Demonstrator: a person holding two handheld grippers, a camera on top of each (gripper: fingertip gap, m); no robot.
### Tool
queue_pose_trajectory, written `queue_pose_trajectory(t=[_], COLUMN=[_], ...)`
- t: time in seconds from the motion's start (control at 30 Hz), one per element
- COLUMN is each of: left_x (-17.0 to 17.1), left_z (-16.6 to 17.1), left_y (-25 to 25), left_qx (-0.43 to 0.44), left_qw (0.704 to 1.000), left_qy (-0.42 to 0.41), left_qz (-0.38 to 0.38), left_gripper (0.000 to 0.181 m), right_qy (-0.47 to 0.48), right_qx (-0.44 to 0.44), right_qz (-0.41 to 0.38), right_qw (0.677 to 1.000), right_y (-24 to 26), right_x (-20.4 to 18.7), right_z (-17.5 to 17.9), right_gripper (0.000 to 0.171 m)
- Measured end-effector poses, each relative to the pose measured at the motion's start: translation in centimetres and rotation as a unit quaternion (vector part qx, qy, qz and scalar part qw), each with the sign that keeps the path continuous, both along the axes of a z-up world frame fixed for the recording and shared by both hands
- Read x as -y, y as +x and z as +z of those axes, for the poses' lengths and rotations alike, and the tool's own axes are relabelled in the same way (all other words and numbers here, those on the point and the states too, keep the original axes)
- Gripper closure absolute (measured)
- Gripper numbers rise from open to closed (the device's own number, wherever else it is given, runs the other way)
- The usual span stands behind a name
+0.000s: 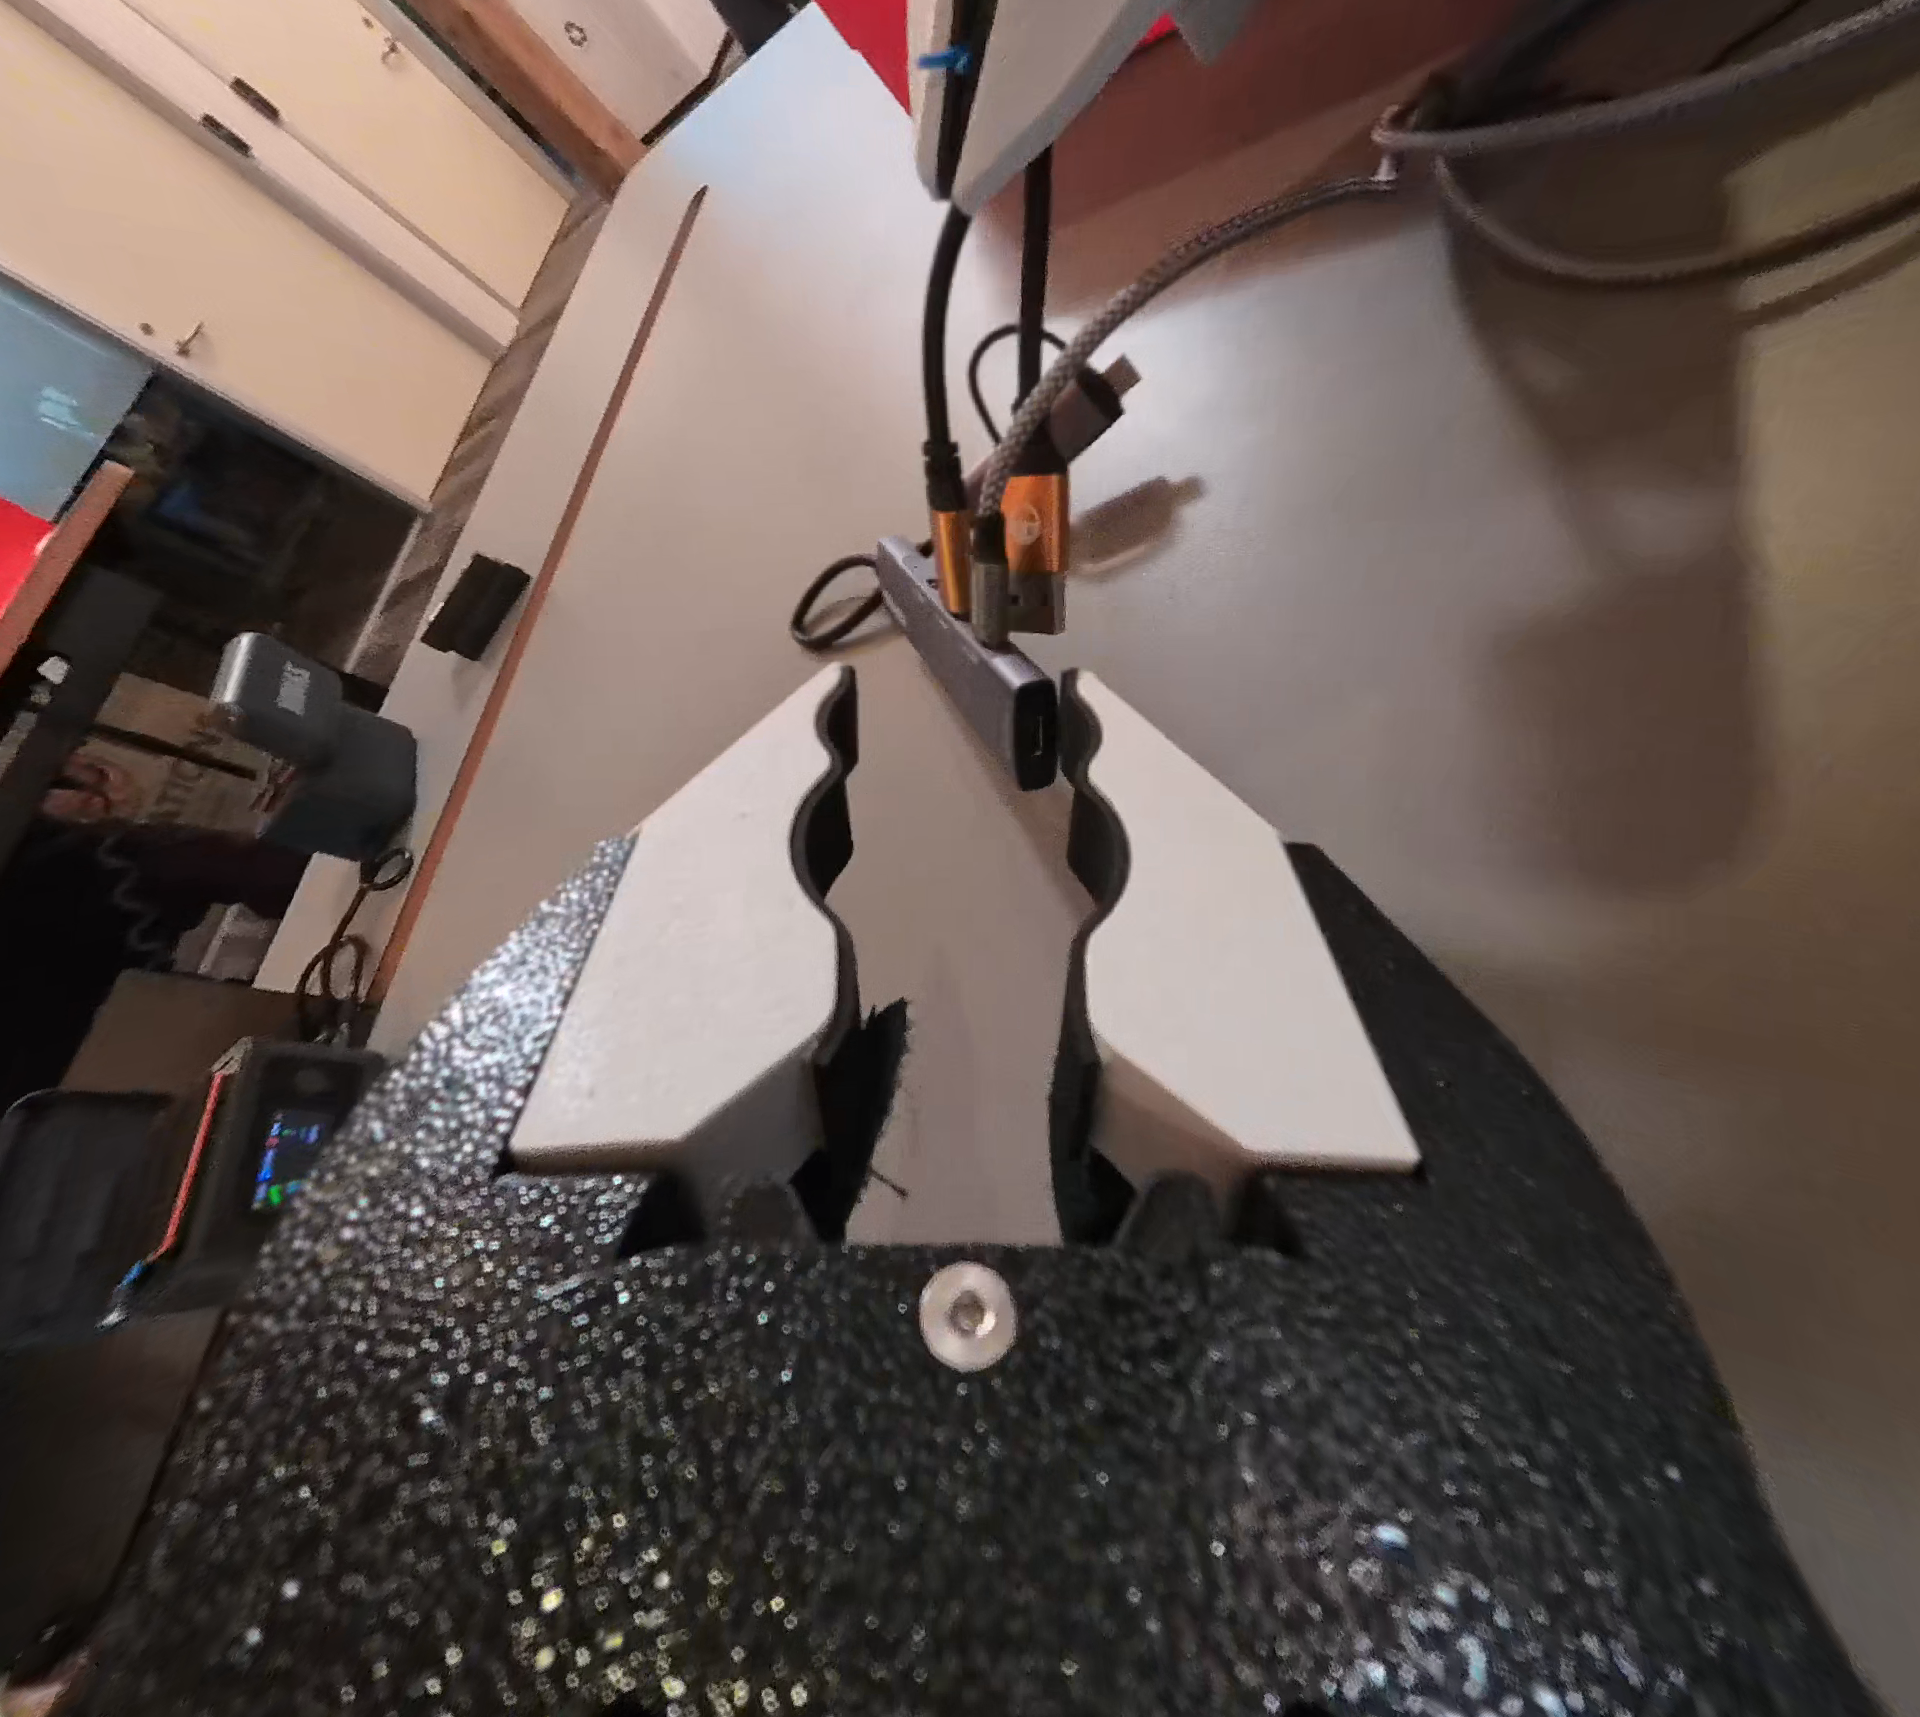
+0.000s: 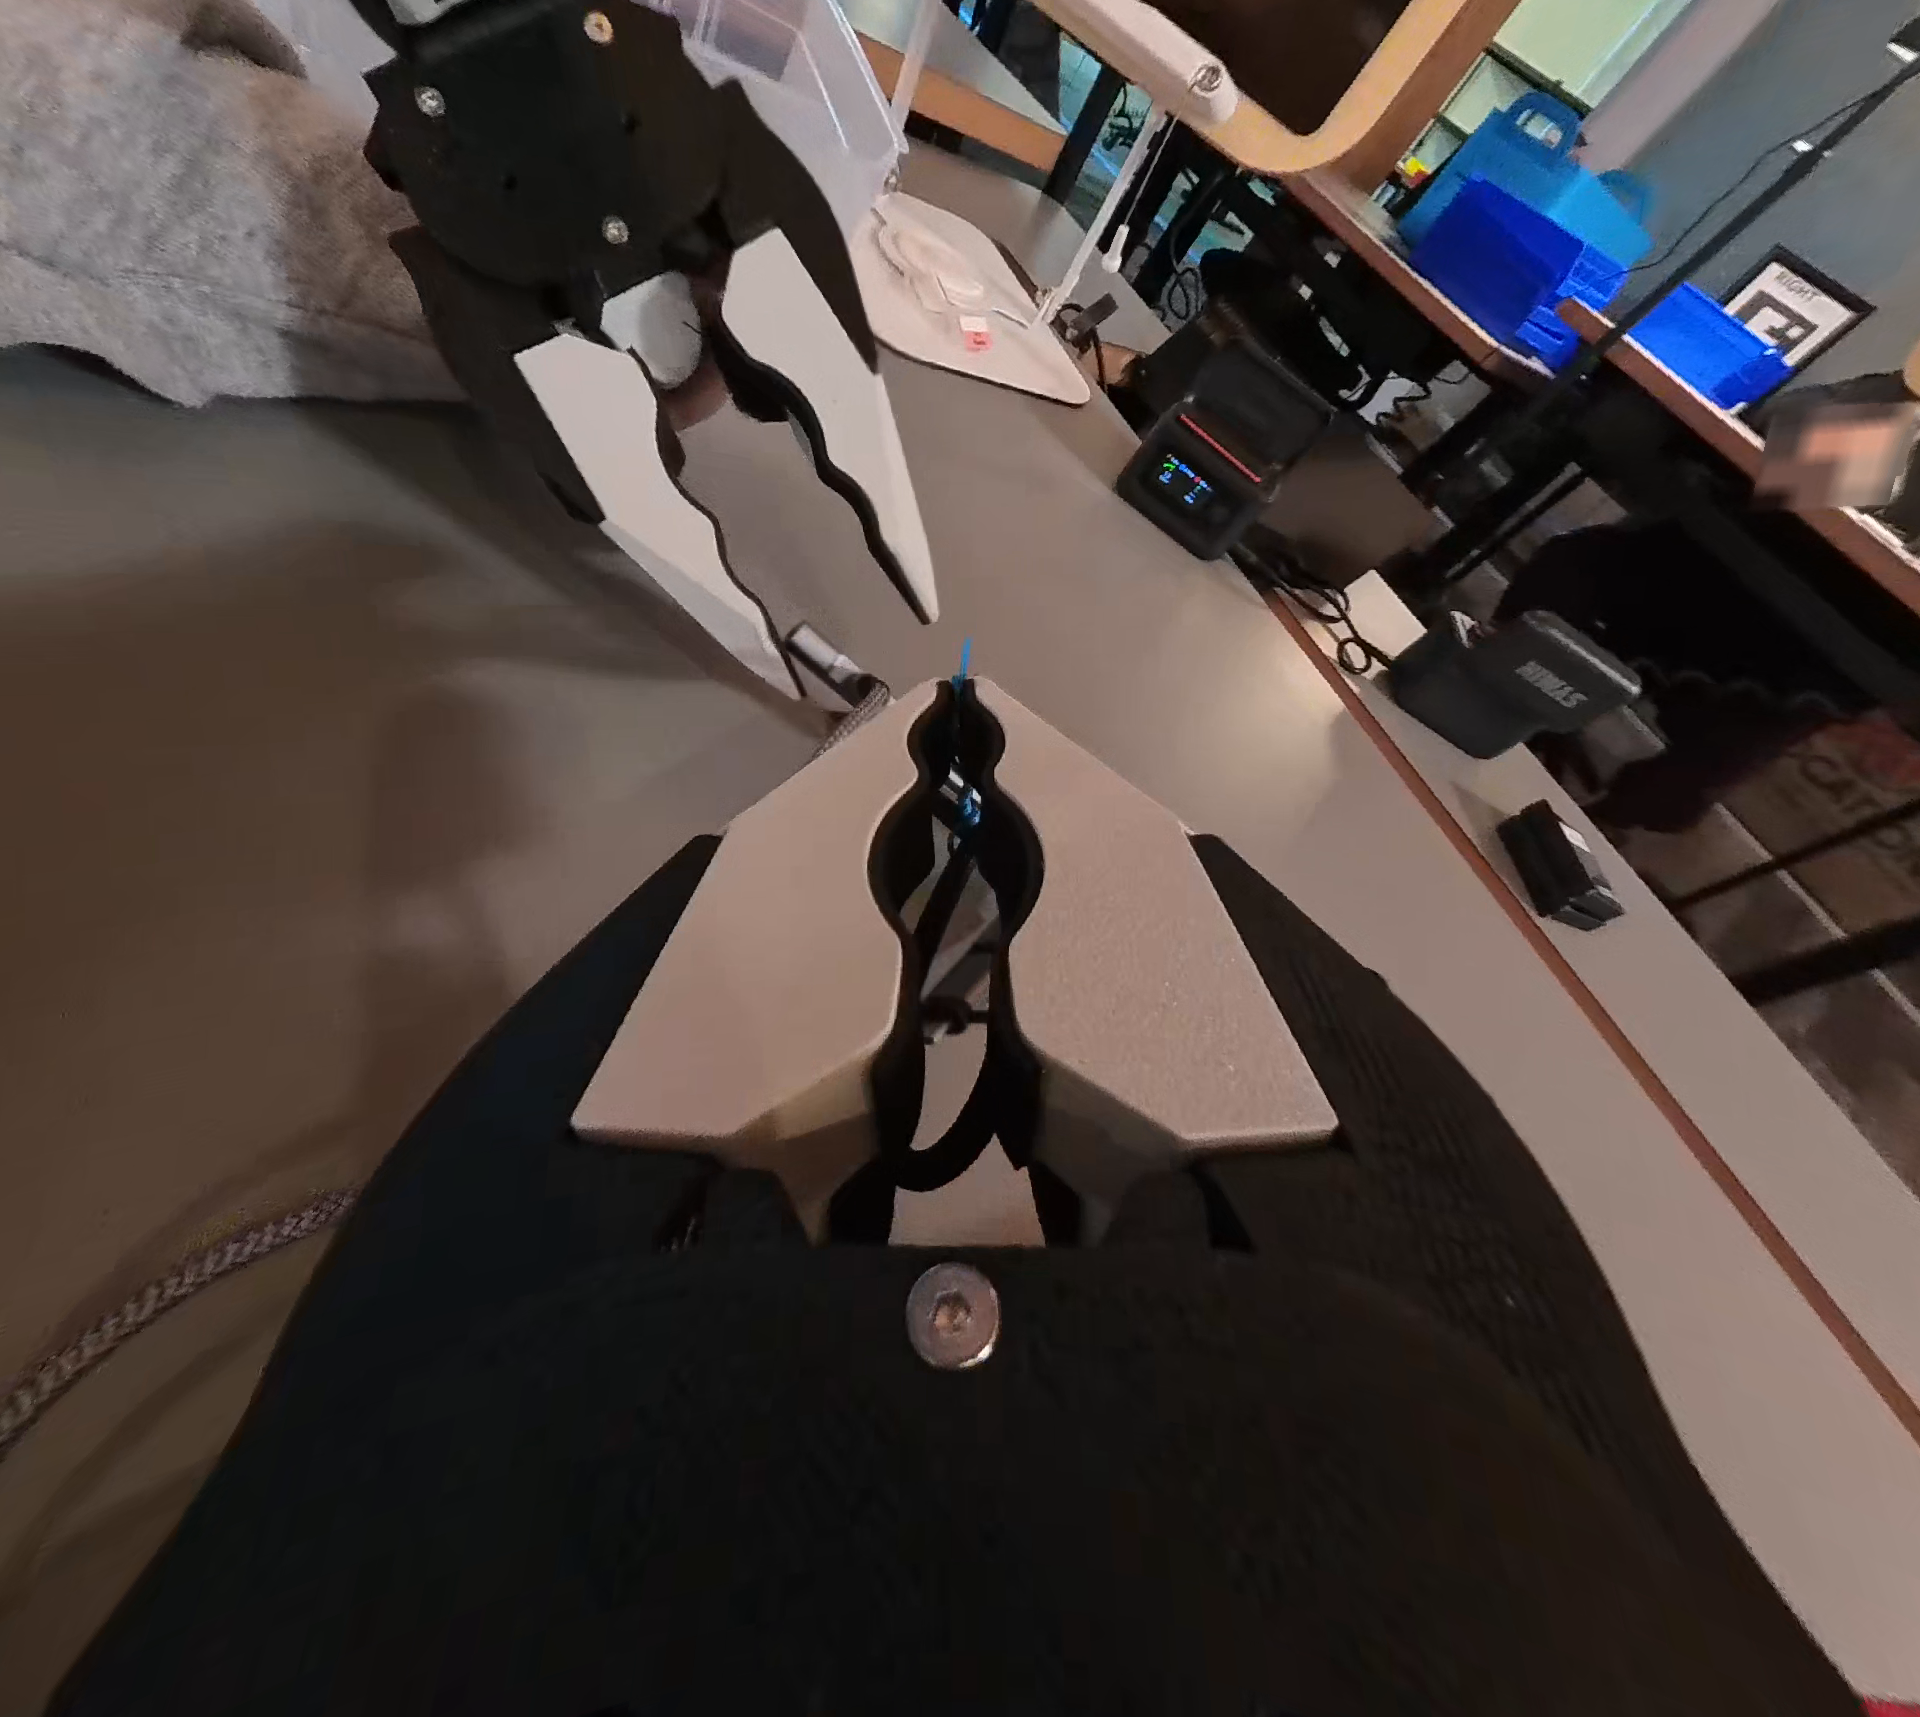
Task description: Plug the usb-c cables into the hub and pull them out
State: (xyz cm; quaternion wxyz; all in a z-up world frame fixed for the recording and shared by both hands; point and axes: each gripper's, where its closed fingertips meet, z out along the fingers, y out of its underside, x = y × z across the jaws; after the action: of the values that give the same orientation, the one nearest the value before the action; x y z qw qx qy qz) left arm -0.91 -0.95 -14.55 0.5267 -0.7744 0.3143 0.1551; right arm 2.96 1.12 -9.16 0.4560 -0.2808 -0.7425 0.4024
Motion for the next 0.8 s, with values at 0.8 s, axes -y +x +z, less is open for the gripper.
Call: queue_pose_trajectory(t=[0.8], left_x=[-0.3], left_z=[0.9], left_y=[-0.3], left_qx=[-0.028], left_qw=[0.999], left_qy=[0.016], left_qz=[0.029], left_gripper=[0.174], right_qy=[0.284], right_qx=[0.112], right_qz=[-0.004], right_qw=[0.952], right_y=[-4.3], right_x=[1.8], right_z=[-4.5], right_gripper=[0.166])
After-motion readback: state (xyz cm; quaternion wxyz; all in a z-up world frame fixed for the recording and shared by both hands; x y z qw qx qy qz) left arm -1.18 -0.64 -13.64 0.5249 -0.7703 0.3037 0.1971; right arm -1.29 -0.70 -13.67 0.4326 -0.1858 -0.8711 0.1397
